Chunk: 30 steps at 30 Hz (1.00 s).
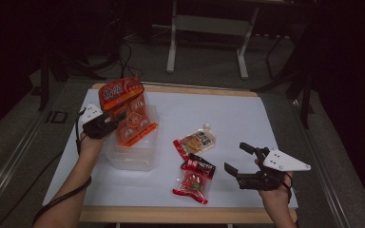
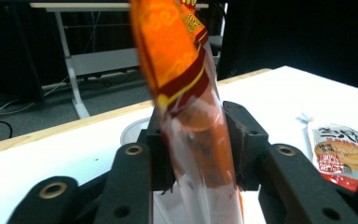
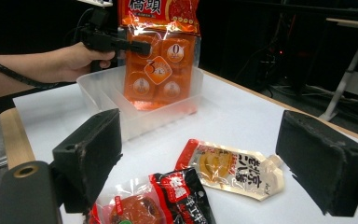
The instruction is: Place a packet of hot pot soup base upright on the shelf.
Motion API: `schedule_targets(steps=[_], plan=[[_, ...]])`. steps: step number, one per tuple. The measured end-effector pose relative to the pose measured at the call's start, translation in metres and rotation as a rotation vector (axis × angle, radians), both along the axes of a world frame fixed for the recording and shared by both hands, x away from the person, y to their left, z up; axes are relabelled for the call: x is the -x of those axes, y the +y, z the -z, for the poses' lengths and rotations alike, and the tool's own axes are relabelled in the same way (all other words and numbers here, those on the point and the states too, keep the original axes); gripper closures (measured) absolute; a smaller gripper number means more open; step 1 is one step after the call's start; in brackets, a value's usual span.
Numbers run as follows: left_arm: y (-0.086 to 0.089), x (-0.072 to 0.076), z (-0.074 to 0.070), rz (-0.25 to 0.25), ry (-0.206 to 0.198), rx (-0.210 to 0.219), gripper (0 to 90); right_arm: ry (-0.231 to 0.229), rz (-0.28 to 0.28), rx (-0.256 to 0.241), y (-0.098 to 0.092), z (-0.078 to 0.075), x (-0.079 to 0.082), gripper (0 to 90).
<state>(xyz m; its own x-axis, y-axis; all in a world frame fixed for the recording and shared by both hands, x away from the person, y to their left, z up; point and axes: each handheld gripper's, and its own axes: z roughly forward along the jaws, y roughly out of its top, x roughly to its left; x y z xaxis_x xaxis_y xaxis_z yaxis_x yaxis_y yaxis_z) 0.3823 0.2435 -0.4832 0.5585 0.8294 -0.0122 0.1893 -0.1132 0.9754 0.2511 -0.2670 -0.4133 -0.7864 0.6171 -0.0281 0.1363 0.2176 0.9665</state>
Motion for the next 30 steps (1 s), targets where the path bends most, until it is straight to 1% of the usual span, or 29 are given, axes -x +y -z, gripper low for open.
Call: schedule_targets(steps=[1, 2, 3, 4, 5, 6, 7, 8, 9, 11, 12, 13, 15, 16, 17, 18, 20, 21, 22, 23, 24, 25, 27, 30], plan=[[0.001, 0.000, -0.001, -0.005, -0.004, 0.007, 63.5, 0.000, 0.000, 0.001, 0.000, 0.000, 0.000, 14.2], [0.002, 0.000, -0.002, -0.005, 0.003, 0.022, 57.5, -0.004, 0.002, 0.004, 0.000, 0.000, 0.000, 14.2], [0.003, 0.001, -0.004, -0.011, 0.007, 0.032, 53.4, -0.004, -0.001, 0.002, -0.001, 0.000, 0.001, 14.2], [0.003, 0.002, -0.006, -0.022, 0.015, 0.037, 53.4, -0.004, -0.001, 0.002, -0.001, 0.000, 0.001, 14.2], [0.005, 0.003, -0.009, -0.022, 0.029, 0.058, 44.7, -0.010, -0.007, -0.002, -0.001, 0.000, 0.001, 14.4], [0.005, 0.003, -0.009, -0.022, 0.029, 0.058, 40.4, -0.010, -0.007, -0.002, -0.001, 0.000, 0.001, 14.4], [0.007, 0.004, -0.013, -0.022, 0.058, 0.063, 36.9, -0.011, -0.015, -0.007, -0.001, -0.001, 0.001, 14.4], [0.007, 0.004, -0.013, -0.022, 0.058, 0.063, 34.7, -0.011, -0.015, -0.007, -0.001, -0.001, 0.001, 14.4], [0.008, 0.007, -0.016, -0.023, 0.061, 0.053, 30.1, -0.013, -0.018, -0.008, 0.000, -0.001, 0.001, 14.4], [0.009, 0.009, -0.017, -0.019, 0.057, 0.053, 22.2, -0.019, -0.016, -0.002, 0.001, -0.001, 0.000, 14.4], [0.009, 0.010, -0.019, -0.019, 0.055, 0.057, 18.6, -0.018, -0.016, 0.000, 0.001, -0.001, 0.000, 14.4], [0.010, 0.012, -0.021, -0.022, 0.055, 0.063, 18.6, -0.018, -0.016, 0.000, 0.001, -0.001, 0.000, 14.4], [0.012, 0.017, -0.025, -0.029, 0.060, 0.084, 10.3, -0.027, -0.012, 0.008, 0.002, -0.001, -0.001, 14.4], [0.012, 0.017, -0.025, -0.029, 0.060, 0.084, 8.5, -0.028, -0.014, 0.005, 0.002, 0.000, -0.001, 14.3], [0.013, 0.019, -0.027, -0.034, 0.061, 0.079, 8.6, -0.030, -0.013, 0.008, 0.002, 0.000, -0.002, 14.3], [0.013, 0.022, -0.028, -0.037, 0.049, 0.080, 8.6, -0.039, -0.014, 0.016, 0.003, 0.000, -0.002, 14.4], [0.016, 0.028, -0.032, -0.026, 0.041, 0.079, 8.1, -0.047, -0.015, 0.025, 0.004, 0.001, -0.002, 14.3], [0.016, 0.029, -0.033, -0.025, 0.050, 0.078, 3.4, -0.044, -0.016, 0.034, 0.005, 0.001, -0.002, 14.3], [0.018, 0.032, -0.034, -0.019, 0.071, 0.087, 3.4, -0.044, -0.016, 0.034, 0.005, 0.001, -0.002, 14.3], [0.019, 0.034, -0.036, -0.019, 0.082, 0.082, 1.6, -0.039, -0.016, 0.036, 0.006, 0.002, -0.003, 14.2], [0.020, 0.037, -0.037, -0.026, 0.083, 0.074, 1.6, -0.031, -0.018, 0.036, 0.006, 0.002, -0.003, 14.0], [0.021, 0.040, -0.038, -0.035, 0.072, 0.070, 1.2, -0.017, -0.024, 0.034, 0.008, 0.003, -0.004, 13.5], [0.022, 0.046, -0.039, -0.064, 0.075, 0.070, 1.2, -0.016, -0.029, 0.037, 0.009, 0.003, -0.004, 13.4], [0.023, 0.057, -0.041, -0.063, 0.059, 0.069, 1.2, -0.020, -0.038, 0.038, 0.011, 0.004, -0.003, 13.1]])
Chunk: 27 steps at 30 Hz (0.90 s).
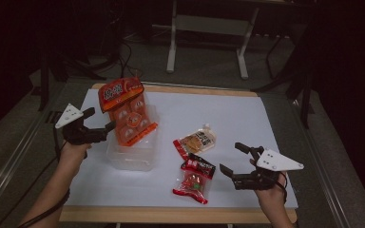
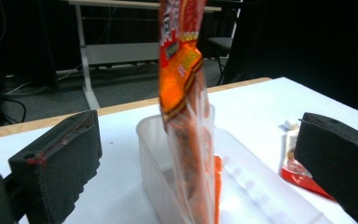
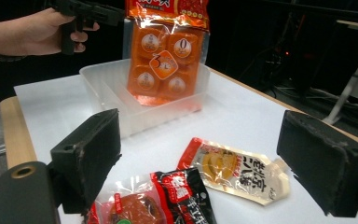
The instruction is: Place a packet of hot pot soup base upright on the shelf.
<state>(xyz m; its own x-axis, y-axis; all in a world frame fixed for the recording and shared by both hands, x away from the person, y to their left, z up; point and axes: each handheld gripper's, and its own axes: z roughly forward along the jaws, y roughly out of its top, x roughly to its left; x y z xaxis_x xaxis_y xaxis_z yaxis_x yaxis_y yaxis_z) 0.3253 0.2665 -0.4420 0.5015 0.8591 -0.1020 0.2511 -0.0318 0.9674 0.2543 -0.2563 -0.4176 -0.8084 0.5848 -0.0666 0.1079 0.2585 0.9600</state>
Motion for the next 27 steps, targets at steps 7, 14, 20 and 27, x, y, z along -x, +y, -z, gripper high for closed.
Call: schedule_targets(steps=[7, 14, 20, 27], plan=[[-0.004, 0.033, -0.007, 0.007, -0.039, 0.011, 1.2, -0.004, 0.001, 0.010, -0.001, 0.002, 0.000, 11.9], [-0.029, 0.062, -0.007, 0.141, -0.037, 0.032, 1.2, 0.028, 0.019, 0.038, 0.002, 0.005, 0.000, 11.8], [-0.052, 0.077, -0.006, 0.258, -0.050, 0.014, 1.3, 0.072, -0.002, 0.010, 0.004, 0.007, 0.000, 10.8], [-0.074, 0.090, 0.003, 0.324, -0.088, -0.030, 1.4, 0.099, 0.026, 0.006, 0.008, 0.012, -0.004, 10.8]])
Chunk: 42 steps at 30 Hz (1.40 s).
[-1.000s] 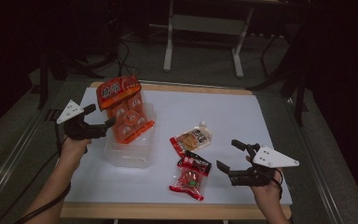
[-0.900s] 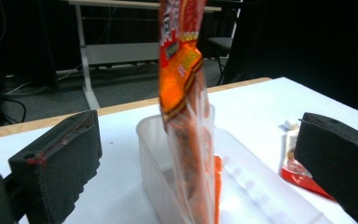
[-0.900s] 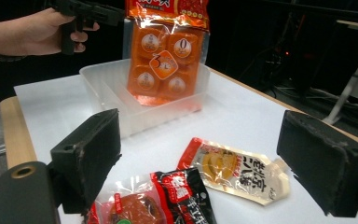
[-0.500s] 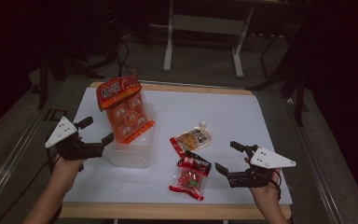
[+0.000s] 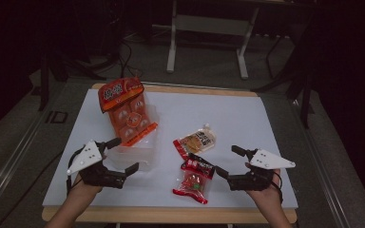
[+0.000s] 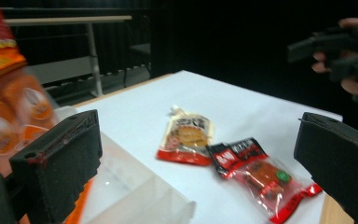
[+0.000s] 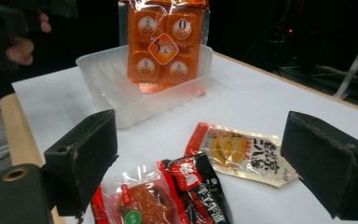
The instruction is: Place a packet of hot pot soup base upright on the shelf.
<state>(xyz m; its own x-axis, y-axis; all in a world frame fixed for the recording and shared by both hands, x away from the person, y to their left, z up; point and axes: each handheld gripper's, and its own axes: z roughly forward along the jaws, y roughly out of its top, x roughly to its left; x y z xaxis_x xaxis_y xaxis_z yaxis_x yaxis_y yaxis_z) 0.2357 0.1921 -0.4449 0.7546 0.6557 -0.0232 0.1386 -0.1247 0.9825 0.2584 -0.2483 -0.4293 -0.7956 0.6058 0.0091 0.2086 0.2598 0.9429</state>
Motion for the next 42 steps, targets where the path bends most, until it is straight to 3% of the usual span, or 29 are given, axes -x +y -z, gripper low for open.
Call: schedule_targets(steps=[3, 7, 16, 18, 22, 29, 34, 42], plan=[[-0.010, 0.006, 0.005, 0.031, -0.013, -0.003, 1.6, 0.010, -0.001, -0.002, 0.001, 0.002, -0.002, 10.8], [-0.019, 0.013, 0.011, 0.055, 0.001, -0.001, 1.6, 0.027, -0.005, 0.001, 0.002, 0.005, -0.005, 10.9], [-0.033, 0.027, 0.025, 0.060, 0.034, 0.023, 1.7, 0.065, -0.006, 0.021, 0.007, 0.017, -0.014, 13.7], [-0.038, 0.029, 0.029, 0.069, 0.033, -0.008, 1.7, 0.073, -0.005, 0.036, 0.010, 0.021, -0.018, 14.1], [-0.045, 0.033, 0.038, 0.083, 0.044, -0.029, 1.7, 0.082, -0.004, 0.050, 0.013, 0.026, -0.023, 15.6], [-0.046, 0.032, 0.046, 0.075, 0.052, -0.009, 1.7, 0.114, -0.006, 0.055, 0.018, 0.041, -0.033, 21.4], [-0.045, 0.031, 0.049, 0.068, 0.050, -0.011, 1.7, 0.121, 0.012, 0.097, 0.019, 0.051, -0.038, 25.0], [-0.046, 0.031, 0.051, 0.069, 0.067, 0.014, 1.7, 0.194, 0.010, 0.137, 0.023, 0.076, -0.047, 29.5]])
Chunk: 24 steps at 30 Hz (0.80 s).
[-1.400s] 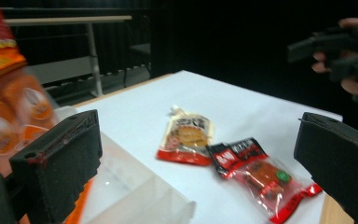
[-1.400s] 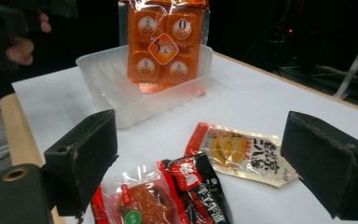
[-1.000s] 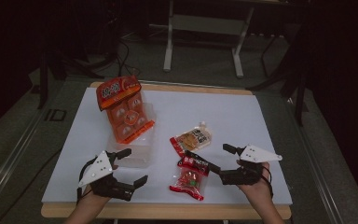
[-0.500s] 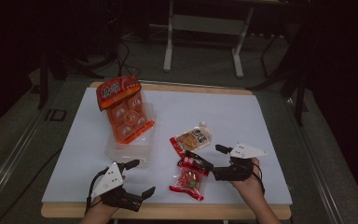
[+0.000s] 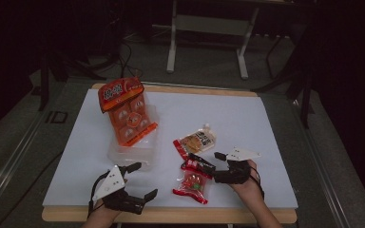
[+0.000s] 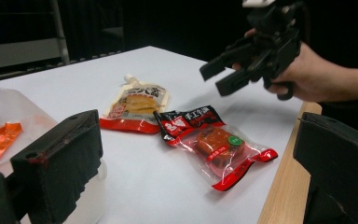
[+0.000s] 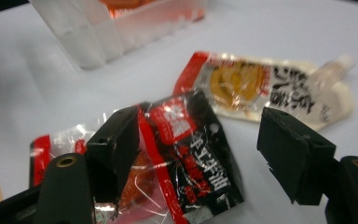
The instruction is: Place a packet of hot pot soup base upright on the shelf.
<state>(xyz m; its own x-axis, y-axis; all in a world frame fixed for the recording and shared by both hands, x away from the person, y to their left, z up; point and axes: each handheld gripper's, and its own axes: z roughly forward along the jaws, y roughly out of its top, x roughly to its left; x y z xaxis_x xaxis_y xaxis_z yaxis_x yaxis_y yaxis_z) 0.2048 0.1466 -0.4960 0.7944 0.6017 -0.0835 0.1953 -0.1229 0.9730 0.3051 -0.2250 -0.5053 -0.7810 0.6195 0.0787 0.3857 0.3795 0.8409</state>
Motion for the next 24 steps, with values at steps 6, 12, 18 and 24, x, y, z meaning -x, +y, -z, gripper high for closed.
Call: schedule_targets(steps=[6, 12, 18, 24], plan=[[-0.003, 0.001, 0.002, 0.008, 0.007, -0.014, 1.7, 0.033, 0.013, 0.041, 0.002, 0.013, -0.006, 29.5], [-0.001, 0.000, 0.003, -0.002, 0.011, -0.007, 1.7, 0.082, 0.017, 0.069, 0.003, 0.024, -0.017, 29.4], [-0.002, -0.001, 0.004, 0.000, 0.014, -0.012, 1.7, 0.099, -0.001, 0.159, 0.010, 0.032, -0.017, 23.9], [-0.004, -0.001, 0.005, 0.006, 0.019, -0.021, 1.7, 0.096, 0.007, 0.184, 0.013, 0.035, -0.017, 18.8]])
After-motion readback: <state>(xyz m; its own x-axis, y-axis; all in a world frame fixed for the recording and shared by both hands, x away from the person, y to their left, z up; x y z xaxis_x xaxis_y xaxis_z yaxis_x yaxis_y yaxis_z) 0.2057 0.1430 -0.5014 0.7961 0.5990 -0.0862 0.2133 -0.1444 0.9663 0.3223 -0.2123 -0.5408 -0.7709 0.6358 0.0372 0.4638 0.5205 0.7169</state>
